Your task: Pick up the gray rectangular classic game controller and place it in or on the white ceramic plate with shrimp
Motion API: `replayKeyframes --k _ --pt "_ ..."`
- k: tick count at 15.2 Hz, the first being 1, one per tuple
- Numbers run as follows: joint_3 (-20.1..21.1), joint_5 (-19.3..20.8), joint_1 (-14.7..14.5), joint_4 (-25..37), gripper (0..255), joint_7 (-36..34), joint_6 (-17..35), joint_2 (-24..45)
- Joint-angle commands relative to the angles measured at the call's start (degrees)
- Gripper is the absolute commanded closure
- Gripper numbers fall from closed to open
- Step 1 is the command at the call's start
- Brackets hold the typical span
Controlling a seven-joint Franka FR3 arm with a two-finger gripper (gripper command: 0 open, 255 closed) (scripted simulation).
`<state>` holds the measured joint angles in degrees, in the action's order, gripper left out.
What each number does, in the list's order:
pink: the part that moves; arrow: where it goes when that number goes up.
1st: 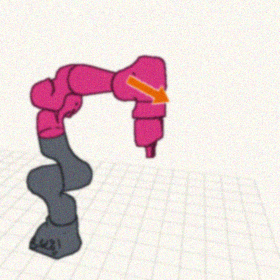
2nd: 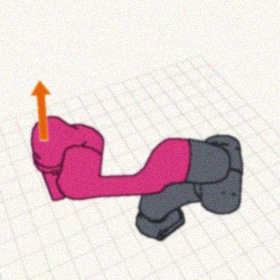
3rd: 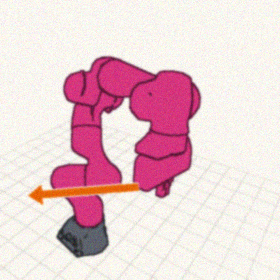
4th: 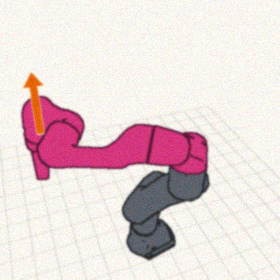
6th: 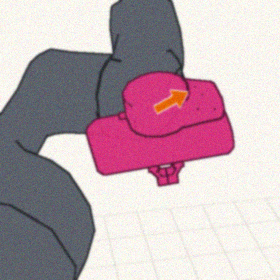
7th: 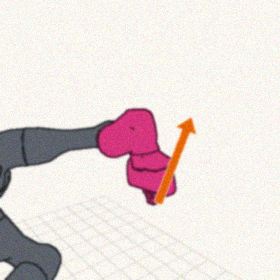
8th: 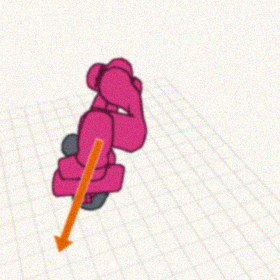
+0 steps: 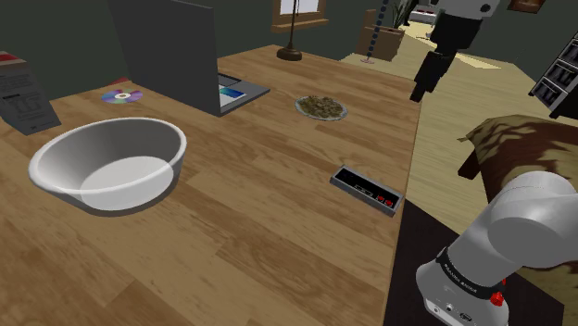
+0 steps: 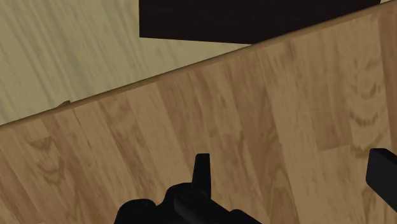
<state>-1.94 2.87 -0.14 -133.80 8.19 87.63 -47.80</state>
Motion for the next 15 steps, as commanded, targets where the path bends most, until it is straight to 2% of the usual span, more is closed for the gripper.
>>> replayKeyframes --k 1,8,15 --pt "0.00 0.00 0.00 0.00 0 0.00 0.00 0.00" --pt "7.48 -6.08 -3.63 -7.44 0 -6.74 3.88 -2.08" --pt "15.68 -13.04 -8.02 -12.28 0 -13.50 8.91 -1.03"
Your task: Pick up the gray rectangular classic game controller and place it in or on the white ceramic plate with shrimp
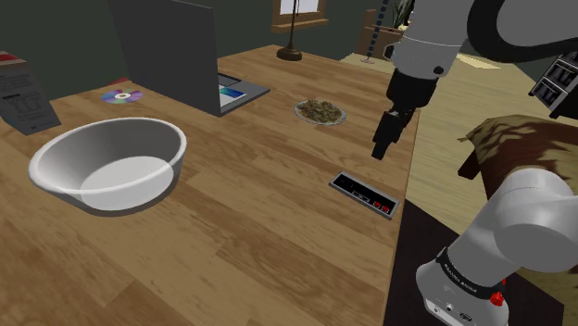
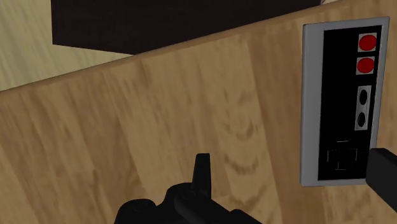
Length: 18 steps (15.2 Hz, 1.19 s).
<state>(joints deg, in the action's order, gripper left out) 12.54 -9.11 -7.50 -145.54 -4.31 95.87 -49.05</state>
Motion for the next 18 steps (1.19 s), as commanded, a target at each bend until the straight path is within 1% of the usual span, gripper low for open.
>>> replayKeyframes --k 1,5,13,18 --pt "2.42 -2.06 -1.31 -1.00 0 -1.96 1.51 0.66" --pt "7.05 -5.74 -3.64 -2.18 0 -5.50 4.86 2.99" --pt "8.48 -7.11 -4.22 -7.64 0 -5.28 10.78 3.46" --pt "8.48 -7.11 -4.22 -7.64 0 -5.28 10.78 3.46"
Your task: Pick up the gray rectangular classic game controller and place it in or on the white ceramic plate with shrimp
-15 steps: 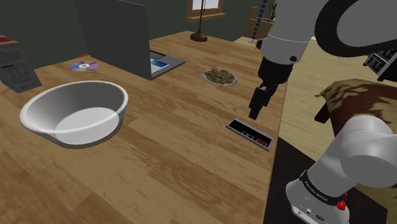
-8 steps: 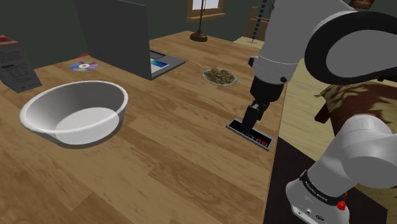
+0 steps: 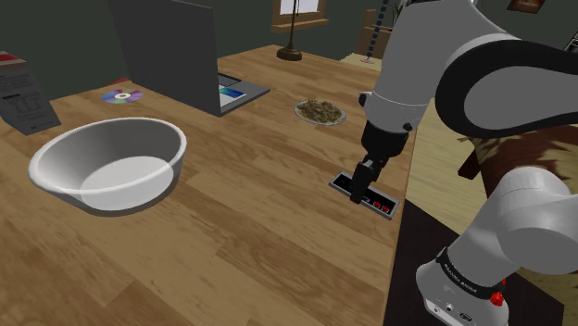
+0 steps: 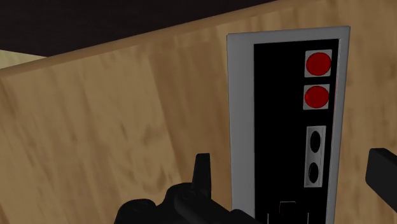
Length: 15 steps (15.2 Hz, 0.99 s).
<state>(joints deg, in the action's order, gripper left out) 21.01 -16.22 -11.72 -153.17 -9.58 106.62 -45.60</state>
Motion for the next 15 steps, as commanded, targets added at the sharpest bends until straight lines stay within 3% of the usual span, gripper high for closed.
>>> replayKeyframes --k 1,2,3,12,15 --pt "0.01 0.00 0.00 -0.01 0 0.00 0.02 0.01" --pt "0.00 0.00 0.00 -0.01 0 0.00 0.01 0.00" --pt "0.00 0.00 0.00 -0.01 255 0.00 0.01 0.00" --pt "0.00 0.00 0.00 -0.01 255 0.00 0.03 0.01" --pt "-0.60 0.54 0.18 2.02 255 -0.10 -2.43 -0.42"
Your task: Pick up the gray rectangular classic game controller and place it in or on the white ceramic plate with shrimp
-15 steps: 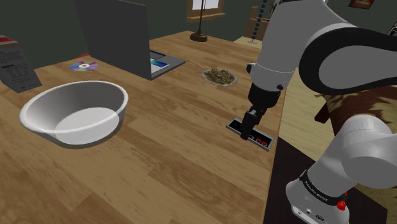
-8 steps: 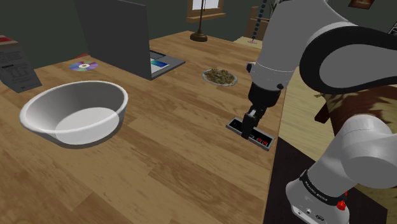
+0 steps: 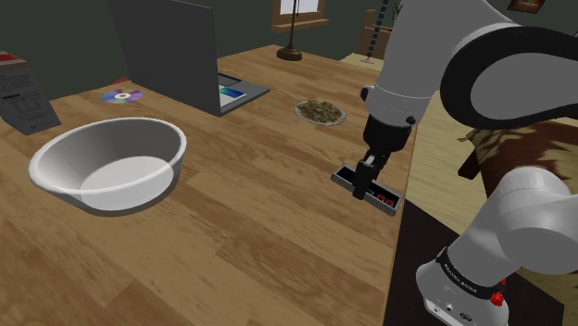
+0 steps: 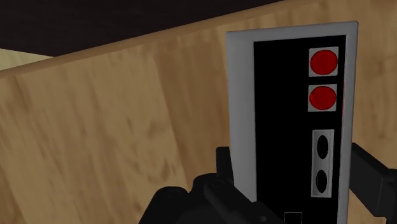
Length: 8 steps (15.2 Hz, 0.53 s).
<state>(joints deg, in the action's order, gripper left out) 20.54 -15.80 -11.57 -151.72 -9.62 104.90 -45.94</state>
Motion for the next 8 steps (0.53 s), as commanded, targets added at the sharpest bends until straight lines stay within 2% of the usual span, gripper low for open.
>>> replayKeyframes --k 1,8 --pt "-0.31 0.30 0.09 1.27 255 -0.10 -1.51 -0.19" --pt "-1.54 1.44 0.54 6.40 255 -0.35 -6.91 -0.47"
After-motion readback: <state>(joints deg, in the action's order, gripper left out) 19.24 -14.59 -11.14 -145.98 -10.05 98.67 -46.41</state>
